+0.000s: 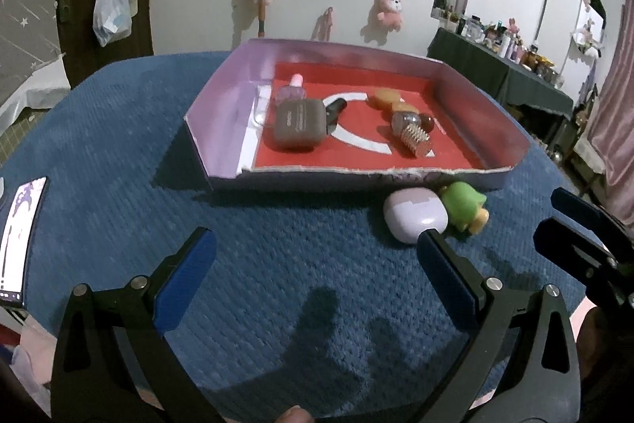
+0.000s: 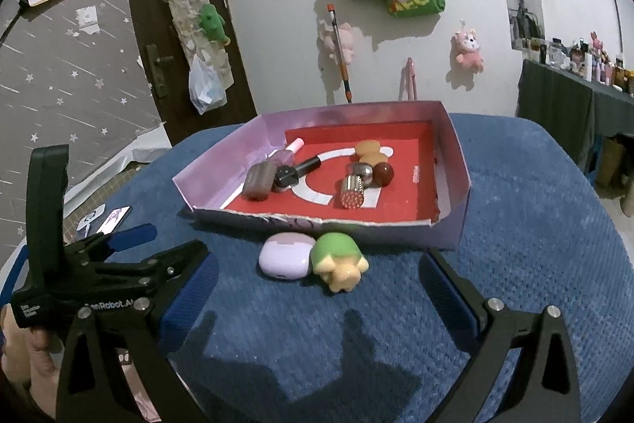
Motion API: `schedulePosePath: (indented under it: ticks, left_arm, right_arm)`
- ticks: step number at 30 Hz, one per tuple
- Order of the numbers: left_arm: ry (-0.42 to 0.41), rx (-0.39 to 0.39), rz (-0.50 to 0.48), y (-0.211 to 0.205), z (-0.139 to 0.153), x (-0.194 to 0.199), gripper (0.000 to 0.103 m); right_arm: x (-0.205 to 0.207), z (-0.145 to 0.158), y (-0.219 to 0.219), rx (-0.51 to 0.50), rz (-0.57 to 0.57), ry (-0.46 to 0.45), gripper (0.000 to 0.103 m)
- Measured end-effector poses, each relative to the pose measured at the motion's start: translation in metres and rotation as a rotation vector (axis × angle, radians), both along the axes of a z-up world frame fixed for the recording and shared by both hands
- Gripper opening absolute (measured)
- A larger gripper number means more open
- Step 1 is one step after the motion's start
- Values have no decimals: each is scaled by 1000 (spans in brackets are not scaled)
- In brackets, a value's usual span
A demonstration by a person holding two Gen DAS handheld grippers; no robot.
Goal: Organize rigid objects
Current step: 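Withdraw both grippers from the box toward the lilac case and green toy, then grasp the lilac earbud case with the left gripper while the right grasps the green-capped toy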
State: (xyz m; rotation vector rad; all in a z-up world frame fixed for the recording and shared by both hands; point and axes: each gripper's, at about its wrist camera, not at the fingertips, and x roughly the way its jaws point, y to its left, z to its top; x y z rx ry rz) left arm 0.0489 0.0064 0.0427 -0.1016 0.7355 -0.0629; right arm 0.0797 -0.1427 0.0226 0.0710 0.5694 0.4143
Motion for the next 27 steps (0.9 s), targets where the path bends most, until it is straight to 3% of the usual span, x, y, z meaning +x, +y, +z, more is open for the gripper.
schedulePosePath:
  ticks: [18,27]
  left_arm:
    - [99,-10,-42,-16,-29,18,103]
    - [131,-1,-65,-37,-31,42,103]
  right_arm:
    - [26,-34,-10,-79,-100,135,103]
    - [36,-40,-31,-53,-142,170,103]
